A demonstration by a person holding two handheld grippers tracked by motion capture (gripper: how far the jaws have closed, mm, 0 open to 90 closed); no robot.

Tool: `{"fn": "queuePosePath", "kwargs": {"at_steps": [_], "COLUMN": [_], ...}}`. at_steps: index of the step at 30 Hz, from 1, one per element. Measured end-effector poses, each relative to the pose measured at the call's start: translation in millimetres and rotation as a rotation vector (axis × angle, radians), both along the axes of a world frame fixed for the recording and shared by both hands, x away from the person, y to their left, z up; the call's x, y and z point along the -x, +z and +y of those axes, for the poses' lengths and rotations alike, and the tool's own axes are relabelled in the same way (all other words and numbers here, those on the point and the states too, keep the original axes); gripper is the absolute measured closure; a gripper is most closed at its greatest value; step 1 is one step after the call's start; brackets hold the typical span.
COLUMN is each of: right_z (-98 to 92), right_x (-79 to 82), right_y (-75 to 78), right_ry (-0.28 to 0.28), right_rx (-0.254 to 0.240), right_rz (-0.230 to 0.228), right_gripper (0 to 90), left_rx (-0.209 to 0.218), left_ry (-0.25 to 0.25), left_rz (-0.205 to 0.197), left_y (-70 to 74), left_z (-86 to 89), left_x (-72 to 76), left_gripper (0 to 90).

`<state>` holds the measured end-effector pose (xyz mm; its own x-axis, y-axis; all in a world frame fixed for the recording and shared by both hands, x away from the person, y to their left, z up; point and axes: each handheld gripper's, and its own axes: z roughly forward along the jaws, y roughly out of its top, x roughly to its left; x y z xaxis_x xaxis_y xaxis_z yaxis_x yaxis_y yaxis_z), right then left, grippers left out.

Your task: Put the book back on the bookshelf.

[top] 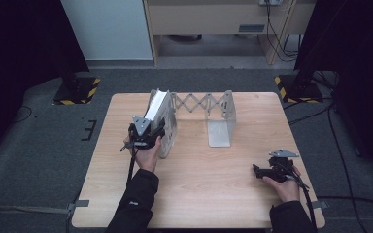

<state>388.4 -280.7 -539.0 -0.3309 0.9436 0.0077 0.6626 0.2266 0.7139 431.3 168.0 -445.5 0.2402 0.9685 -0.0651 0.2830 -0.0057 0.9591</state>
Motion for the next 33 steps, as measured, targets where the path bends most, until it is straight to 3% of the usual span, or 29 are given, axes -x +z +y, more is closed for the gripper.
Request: {"fn": "queuePosePath", "kwargs": {"at_steps": [8,10,12,14,16,18,24,28,33], "right_z": [0.0,0.1,0.0,0.1,0.1,0.2,0.0,0.0,0.0], "right_x": [0.1,0.1,0.1,0.1,0.1,0.2,0.1,0.0,0.0], "right_y": [0.0,0.0,0.1,0.0,0.0,0.0,0.1,0.0,0.0], "right_ry": [0.000,0.000,0.001,0.000,0.000,-0.001,0.001,0.000,0.000], "right_rx": [0.000,0.000,0.000,0.000,0.000,0.000,0.000,0.000,0.000], "right_rz": [0.000,0.000,0.001,0.000,0.000,0.000,0.002,0.000,0.000], "right_gripper": [5.4,5.4,5.4,5.4,5.5,5.4,5.4,5.4,5.4], "left_rx": [-0.011,0.014,0.033,0.024,0.028,0.026,0.003,-0.022,-0.018], "left_ry": [-0.053,-0.066,-0.075,-0.084,-0.086,-0.086,-0.063,-0.034,-0.011], "left_rz": [0.008,0.010,0.033,0.050,0.042,0.081,0.090,0.074,0.056], "left_y": [-0.2,-2.2,-6.8,-14.5,-20.1,-23.2,-24.9,-24.6,-26.5], "left_z": [4.0,5.4,6.6,6.1,6.3,6.7,4.0,0.5,-1.4], "left_x": [6.6,9.4,12.9,16.1,18.4,18.6,17.6,18.0,13.4], "left_gripper": [43.7,42.2,41.0,40.0,39.8,40.8,47.9,50.1,50.7]}}
